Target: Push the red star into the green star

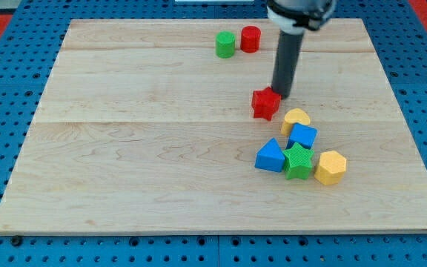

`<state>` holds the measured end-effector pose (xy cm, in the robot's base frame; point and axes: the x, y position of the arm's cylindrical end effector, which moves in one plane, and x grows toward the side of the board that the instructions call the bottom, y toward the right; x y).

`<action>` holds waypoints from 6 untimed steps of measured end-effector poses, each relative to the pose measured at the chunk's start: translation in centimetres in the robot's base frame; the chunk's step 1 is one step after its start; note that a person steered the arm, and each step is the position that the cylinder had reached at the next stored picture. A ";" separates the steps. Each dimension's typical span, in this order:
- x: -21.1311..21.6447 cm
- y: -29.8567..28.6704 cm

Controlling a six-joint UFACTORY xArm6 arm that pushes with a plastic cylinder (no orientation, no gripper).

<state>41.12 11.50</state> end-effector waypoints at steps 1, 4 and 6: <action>0.3 -0.5; 6.8 -0.9; 2.5 -6.6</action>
